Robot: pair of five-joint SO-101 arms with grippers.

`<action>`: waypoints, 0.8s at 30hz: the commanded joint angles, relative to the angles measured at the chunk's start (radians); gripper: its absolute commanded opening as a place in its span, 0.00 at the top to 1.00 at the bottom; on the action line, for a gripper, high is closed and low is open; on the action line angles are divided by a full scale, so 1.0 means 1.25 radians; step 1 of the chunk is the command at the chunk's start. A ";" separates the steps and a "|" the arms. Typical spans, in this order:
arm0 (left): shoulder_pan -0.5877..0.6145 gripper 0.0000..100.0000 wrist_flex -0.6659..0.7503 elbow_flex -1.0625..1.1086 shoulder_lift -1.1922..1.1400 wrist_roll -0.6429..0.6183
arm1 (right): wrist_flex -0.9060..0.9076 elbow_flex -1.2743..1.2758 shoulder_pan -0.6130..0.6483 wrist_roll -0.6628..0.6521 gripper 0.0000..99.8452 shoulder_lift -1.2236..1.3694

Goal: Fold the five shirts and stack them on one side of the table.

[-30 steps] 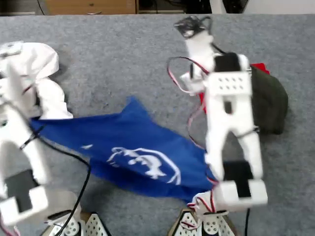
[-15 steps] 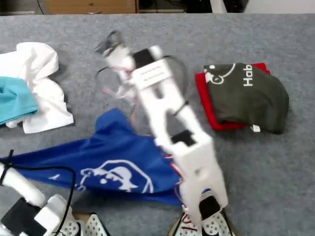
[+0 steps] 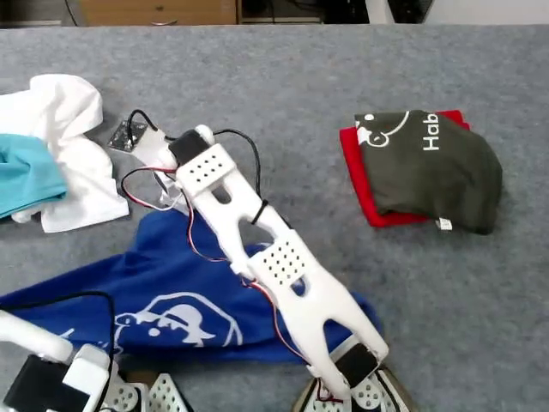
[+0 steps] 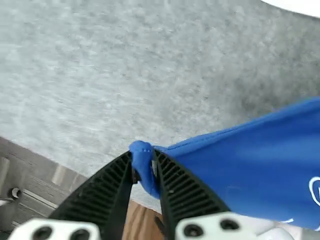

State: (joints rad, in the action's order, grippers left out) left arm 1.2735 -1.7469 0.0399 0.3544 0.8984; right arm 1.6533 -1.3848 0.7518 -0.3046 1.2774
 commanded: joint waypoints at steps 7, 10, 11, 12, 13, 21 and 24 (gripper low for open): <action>0.027 0.98 -0.011 -0.079 0.020 0.041 | 0.103 -0.120 0.034 -0.001 0.85 0.010; 0.017 0.98 -0.011 -0.061 0.020 0.039 | 0.103 -0.120 0.034 -0.001 0.85 0.008; 0.015 0.98 -0.011 -0.054 0.020 0.039 | 0.103 -0.126 0.034 -0.001 0.85 0.007; 0.014 0.98 -0.011 -0.047 0.020 0.041 | 0.103 -0.128 0.034 0.001 0.83 0.004; 0.009 0.98 -0.011 -0.039 0.020 0.041 | 0.104 -0.134 0.034 0.014 0.81 -0.003; -0.006 0.98 -0.011 -0.001 0.020 0.039 | 0.106 -0.136 0.033 0.128 0.69 -0.101; -0.007 0.98 -0.011 -0.001 0.020 0.039 | 0.107 -0.136 0.034 0.129 0.73 -0.110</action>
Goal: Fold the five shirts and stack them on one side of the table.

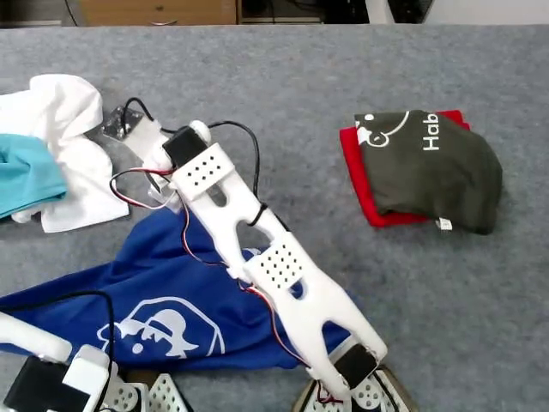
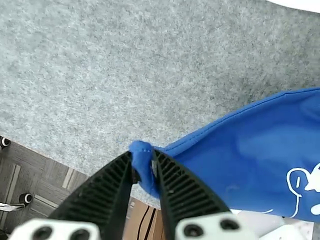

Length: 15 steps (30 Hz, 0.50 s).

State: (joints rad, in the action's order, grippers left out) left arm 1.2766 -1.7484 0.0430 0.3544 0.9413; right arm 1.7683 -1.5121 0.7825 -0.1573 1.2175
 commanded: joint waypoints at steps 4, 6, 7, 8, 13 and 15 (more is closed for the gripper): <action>-0.010 0.98 -0.010 -0.004 0.020 0.005 | 0.015 -0.012 0.009 0.011 0.78 -0.058; -0.010 0.98 -0.010 -0.004 0.020 0.005 | 0.014 0.023 0.024 0.011 0.78 -0.060; -0.010 0.98 -0.010 -0.004 0.020 0.005 | 0.014 0.042 0.031 0.011 0.78 -0.060; -0.010 0.98 -0.010 -0.004 0.020 0.005 | 0.012 0.064 0.039 0.011 0.78 -0.058; -0.009 0.98 -0.010 -0.004 0.020 0.005 | -0.023 0.171 0.057 0.012 0.78 -0.057; -0.009 0.98 -0.010 -0.004 0.020 0.005 | -0.064 0.219 0.052 0.016 0.78 -0.057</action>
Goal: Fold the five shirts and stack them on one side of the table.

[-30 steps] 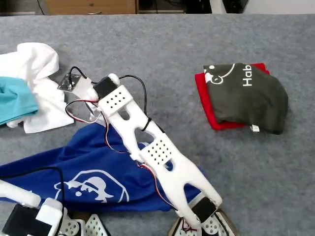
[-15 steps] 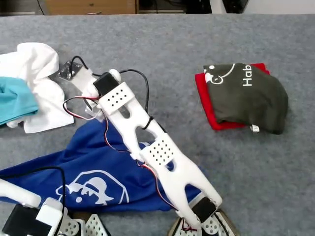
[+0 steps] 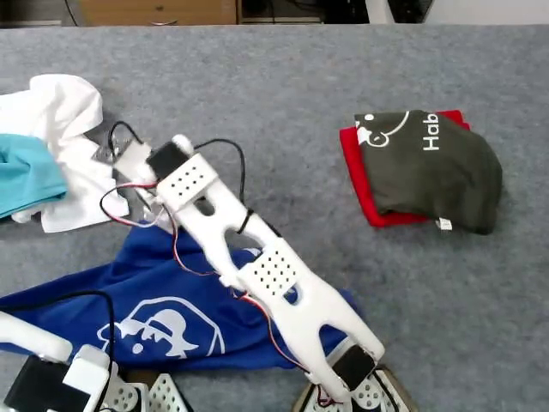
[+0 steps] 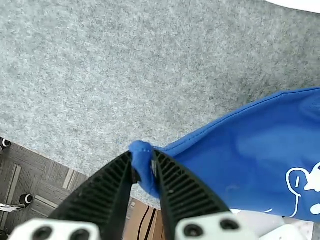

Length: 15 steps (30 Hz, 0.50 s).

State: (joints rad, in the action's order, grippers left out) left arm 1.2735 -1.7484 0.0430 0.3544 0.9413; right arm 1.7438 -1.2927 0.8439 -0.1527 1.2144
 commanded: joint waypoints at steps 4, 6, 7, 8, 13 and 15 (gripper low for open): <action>-0.006 0.98 -0.010 -0.004 0.020 0.005 | -0.102 0.121 -0.017 0.043 0.78 -0.056; -0.006 0.98 -0.010 -0.004 0.020 0.005 | -0.095 0.122 -0.017 0.044 0.79 -0.058; -0.006 0.98 -0.010 -0.004 0.020 0.005 | -0.090 0.118 -0.015 0.042 0.79 -0.056; -0.006 0.98 -0.010 -0.004 0.020 0.005 | -0.083 0.117 -0.014 0.042 0.79 -0.056; -0.006 0.98 -0.010 -0.004 0.020 0.005 | -0.076 0.117 -0.014 0.043 0.87 -0.056; -0.006 0.98 -0.010 -0.005 0.023 0.005 | -0.082 0.120 -0.013 0.039 0.95 -0.056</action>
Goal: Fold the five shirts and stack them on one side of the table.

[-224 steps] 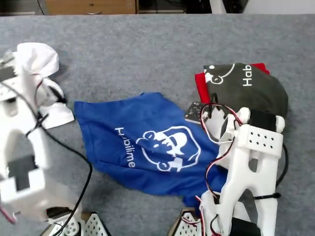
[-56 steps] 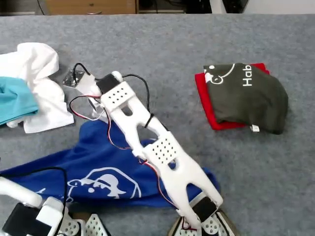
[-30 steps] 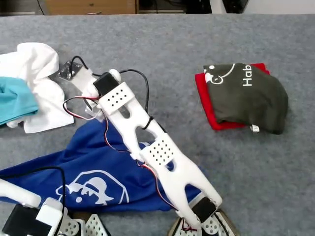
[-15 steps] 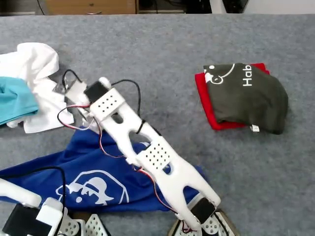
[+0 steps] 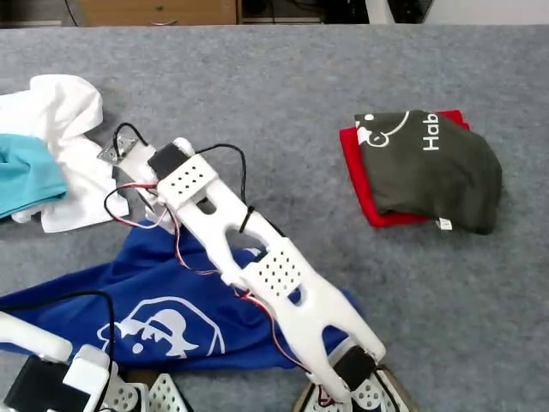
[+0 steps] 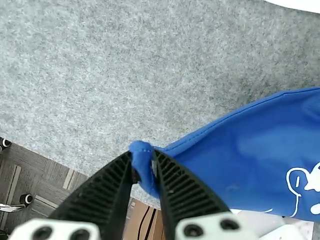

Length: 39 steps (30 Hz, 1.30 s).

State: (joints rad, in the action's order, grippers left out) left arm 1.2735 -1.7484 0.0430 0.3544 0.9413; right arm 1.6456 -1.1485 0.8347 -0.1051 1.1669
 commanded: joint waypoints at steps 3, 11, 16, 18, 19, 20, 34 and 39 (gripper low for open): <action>-0.005 0.98 -0.010 -0.006 0.028 0.005 | 0.001 0.006 -0.002 -0.026 1.00 -0.018; -0.023 0.98 -0.010 -0.009 0.020 -0.027 | 0.053 -0.109 -0.036 0.020 1.00 -0.056; -0.160 0.98 -0.007 -0.028 0.028 -0.216 | 0.109 -0.357 -0.105 0.077 1.00 -0.129; -0.249 0.98 -0.007 -0.077 0.029 -0.309 | 0.101 -0.429 -0.145 0.097 1.00 -0.188; -0.292 0.98 -0.007 -0.117 0.029 -0.357 | 0.093 -0.417 -0.165 0.104 1.00 -0.239; -0.333 0.98 -0.007 -0.162 0.029 -0.400 | 0.090 -0.403 -0.187 0.112 1.00 -0.299; -0.566 0.98 -0.007 -0.695 0.029 -0.721 | -0.106 -0.412 -0.505 0.167 1.00 -0.938; -0.566 0.98 -0.007 -0.869 0.029 -0.748 | -0.118 -0.404 -0.509 0.166 1.00 -1.040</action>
State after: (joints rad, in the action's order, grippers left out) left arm 0.5738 -1.7484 -0.9129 0.3790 0.0269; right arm 1.5290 -1.6456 0.2225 0.0928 -0.0652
